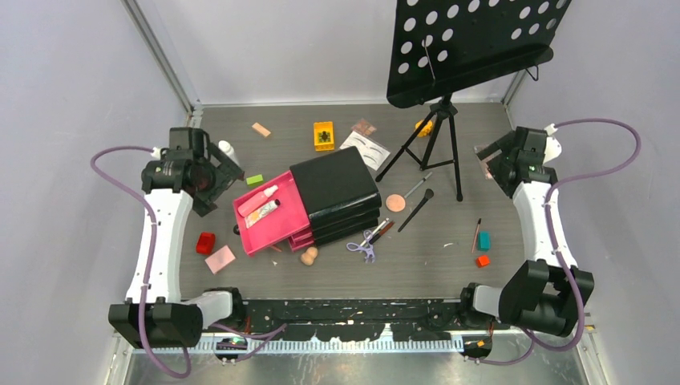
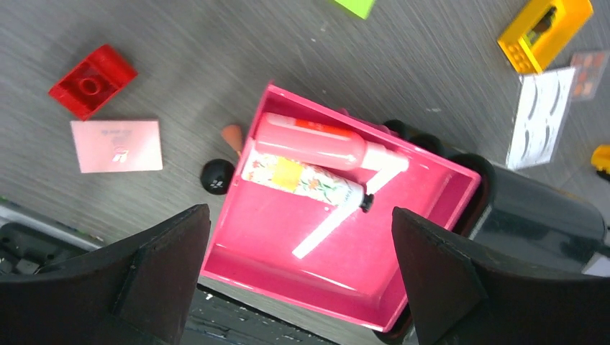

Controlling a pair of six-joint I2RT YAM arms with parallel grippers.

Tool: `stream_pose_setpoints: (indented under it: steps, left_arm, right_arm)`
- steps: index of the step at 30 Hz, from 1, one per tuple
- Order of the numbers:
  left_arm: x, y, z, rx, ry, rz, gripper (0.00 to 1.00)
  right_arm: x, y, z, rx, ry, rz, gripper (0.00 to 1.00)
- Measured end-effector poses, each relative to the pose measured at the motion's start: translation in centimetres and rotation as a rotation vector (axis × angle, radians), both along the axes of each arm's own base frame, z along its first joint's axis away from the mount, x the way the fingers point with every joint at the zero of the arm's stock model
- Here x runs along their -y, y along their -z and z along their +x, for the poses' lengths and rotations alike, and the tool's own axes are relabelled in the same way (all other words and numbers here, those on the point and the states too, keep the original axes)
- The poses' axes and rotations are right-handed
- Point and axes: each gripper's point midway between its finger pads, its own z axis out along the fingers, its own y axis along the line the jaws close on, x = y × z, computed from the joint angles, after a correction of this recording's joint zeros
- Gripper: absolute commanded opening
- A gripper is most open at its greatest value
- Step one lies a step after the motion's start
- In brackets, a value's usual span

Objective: Organize the makeup
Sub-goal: Close the drawer in the storage box.

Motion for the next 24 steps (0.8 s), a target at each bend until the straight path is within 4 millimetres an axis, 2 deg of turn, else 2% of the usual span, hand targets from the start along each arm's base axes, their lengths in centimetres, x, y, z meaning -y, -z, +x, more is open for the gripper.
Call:
stream_pose_setpoints:
  steps: [4,10,17,24]
  left_arm:
    - [-1.6,1.2,-0.6,-0.029,-0.069,-0.025,0.99]
    - [-1.5,2.8,-1.1,-0.069,-0.064,-0.040,0.99]
    - [-1.4,4.8,-1.9,-0.106,-0.064,-0.056,0.99]
    - [-1.3,6.0,-2.3,-0.101,-0.047,-0.056,0.99]
  right_arm:
    - [-2.5,-0.8,0.4,0.031,-0.090,-0.019,0.86]
    - [-6.3,-1.7,0.0,0.075,-0.235,-0.036,0.86]
    - [-7.9,-1.8,-1.9,0.111,-0.321,-0.019,0.87]
    - [-10.4,-0.4,-2.8,0.091,-0.429,0.040,0.87]
